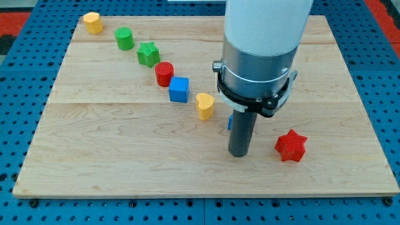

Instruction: Move the yellow hexagon into the green circle

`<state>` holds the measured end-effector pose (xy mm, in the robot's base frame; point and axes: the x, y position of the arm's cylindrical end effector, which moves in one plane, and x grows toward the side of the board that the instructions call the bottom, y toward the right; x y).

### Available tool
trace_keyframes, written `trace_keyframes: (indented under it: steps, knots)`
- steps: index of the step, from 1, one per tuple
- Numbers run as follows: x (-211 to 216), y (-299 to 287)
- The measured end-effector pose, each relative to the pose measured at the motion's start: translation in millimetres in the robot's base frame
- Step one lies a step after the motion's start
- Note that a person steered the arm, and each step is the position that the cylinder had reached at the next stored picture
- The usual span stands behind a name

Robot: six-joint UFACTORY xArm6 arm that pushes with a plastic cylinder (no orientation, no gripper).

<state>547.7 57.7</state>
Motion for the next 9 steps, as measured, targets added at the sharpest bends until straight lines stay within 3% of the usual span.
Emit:
trace_keyframes:
  steps: [3, 4, 6, 8, 9]
  knots:
    - [0, 0]
    - [9, 18]
    - [19, 108]
    - [14, 104]
    - [45, 127]
